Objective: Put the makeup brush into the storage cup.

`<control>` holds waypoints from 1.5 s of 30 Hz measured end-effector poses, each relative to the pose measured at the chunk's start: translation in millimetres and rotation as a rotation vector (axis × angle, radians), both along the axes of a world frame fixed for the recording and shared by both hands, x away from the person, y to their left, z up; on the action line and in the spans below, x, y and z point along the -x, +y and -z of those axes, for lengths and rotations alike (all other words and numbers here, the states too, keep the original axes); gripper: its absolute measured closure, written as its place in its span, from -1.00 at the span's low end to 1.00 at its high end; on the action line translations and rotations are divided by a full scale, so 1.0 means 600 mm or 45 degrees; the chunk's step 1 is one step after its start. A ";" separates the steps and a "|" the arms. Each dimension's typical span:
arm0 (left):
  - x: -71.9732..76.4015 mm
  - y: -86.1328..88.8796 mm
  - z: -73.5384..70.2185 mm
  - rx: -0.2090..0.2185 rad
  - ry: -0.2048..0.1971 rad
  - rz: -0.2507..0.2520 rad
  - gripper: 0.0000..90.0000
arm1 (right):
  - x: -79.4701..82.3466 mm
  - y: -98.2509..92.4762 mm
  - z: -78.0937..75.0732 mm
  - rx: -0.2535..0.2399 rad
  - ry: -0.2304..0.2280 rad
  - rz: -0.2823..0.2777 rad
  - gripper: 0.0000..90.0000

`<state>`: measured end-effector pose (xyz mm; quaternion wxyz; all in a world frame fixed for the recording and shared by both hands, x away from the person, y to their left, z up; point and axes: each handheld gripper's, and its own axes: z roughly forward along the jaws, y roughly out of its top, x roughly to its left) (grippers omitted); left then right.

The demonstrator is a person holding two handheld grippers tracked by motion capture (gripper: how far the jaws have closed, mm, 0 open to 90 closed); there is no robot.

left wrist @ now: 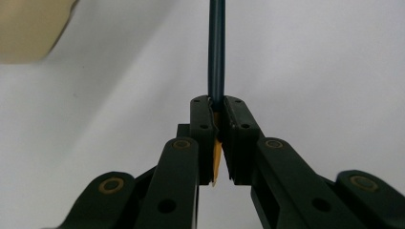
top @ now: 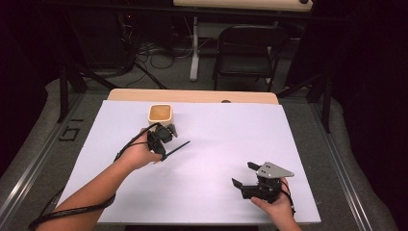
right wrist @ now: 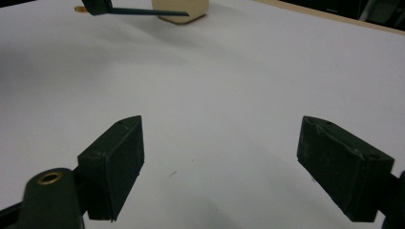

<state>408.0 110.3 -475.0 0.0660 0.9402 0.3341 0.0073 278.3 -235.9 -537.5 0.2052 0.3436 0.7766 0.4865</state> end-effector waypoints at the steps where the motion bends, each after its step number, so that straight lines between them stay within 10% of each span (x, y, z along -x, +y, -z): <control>1: 0.001 0.001 -0.004 -0.004 -0.001 0.011 0.86 | -0.001 0.000 0.001 0.008 0.007 -0.005 -0.64; 26: 0.050 0.018 -0.039 0.042 -0.027 0.112 0.86 | -0.009 0.043 -0.004 0.378 -0.011 -0.089 -0.56; 37: 0.052 0.023 -0.045 0.037 -0.040 0.114 0.86 | -0.029 0.071 -0.031 0.543 0.032 -0.260 -0.34; 45: 0.053 0.018 -0.046 0.067 -0.033 0.124 0.86 | -0.034 0.103 -0.046 0.675 -0.047 -0.325 -0.27</control>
